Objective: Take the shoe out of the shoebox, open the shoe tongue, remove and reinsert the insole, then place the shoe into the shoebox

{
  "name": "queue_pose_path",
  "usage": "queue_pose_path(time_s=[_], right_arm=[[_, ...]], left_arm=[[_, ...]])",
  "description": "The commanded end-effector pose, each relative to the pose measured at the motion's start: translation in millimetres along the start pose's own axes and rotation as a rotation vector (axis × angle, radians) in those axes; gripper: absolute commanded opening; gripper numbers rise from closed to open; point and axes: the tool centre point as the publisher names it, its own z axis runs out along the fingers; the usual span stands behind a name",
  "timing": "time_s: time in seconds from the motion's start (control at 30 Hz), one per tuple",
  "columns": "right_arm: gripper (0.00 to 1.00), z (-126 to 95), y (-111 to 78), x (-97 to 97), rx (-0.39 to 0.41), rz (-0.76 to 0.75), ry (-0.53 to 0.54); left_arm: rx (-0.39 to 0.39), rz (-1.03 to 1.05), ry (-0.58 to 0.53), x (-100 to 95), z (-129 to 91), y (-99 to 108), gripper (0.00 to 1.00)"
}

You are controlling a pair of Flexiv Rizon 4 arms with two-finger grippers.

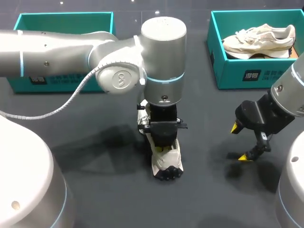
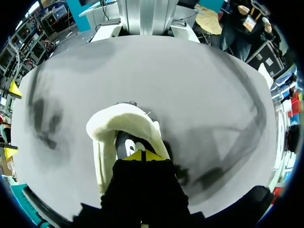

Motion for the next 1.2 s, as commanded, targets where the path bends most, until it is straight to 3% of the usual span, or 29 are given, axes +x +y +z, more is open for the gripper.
queue_pose_path(time_s=[0.03, 0.27, 0.4, 0.57, 0.73, 1.0, 1.2], right_arm=[[1.00, 0.3, 0.2, 2.0, 0.002, 0.001, -0.003], [1.00, 0.3, 0.2, 2.0, 0.002, 0.001, -0.003], [1.00, 0.3, 0.2, 2.0, 0.002, 0.001, -0.003], [1.00, 0.3, 0.2, 2.0, 0.002, 0.001, -0.003], [1.00, 0.3, 0.2, 2.0, 0.002, 0.001, -0.003], [1.00, 0.3, 0.2, 2.0, 0.002, 0.001, -0.003], [1.00, 0.3, 0.2, 2.0, 0.002, 0.001, -0.003]], left_arm=[[-0.010, 0.006, 0.060, -7.2, 11.8, -0.1, 0.00], [-0.067, 0.001, 0.102, -0.3, 42.4, 2.5, 0.00], [-0.094, -0.029, 0.047, 1.1, 49.1, 6.1, 0.00], [-0.133, -0.083, -0.029, -2.4, 40.4, 11.7, 0.00], [-0.160, -0.118, -0.102, -3.3, 18.2, 13.0, 0.00], [-0.062, -0.059, -0.155, -8.6, -5.9, -0.8, 0.00], [-0.032, -0.014, -0.070, -20.5, 3.1, -8.7, 0.00]])
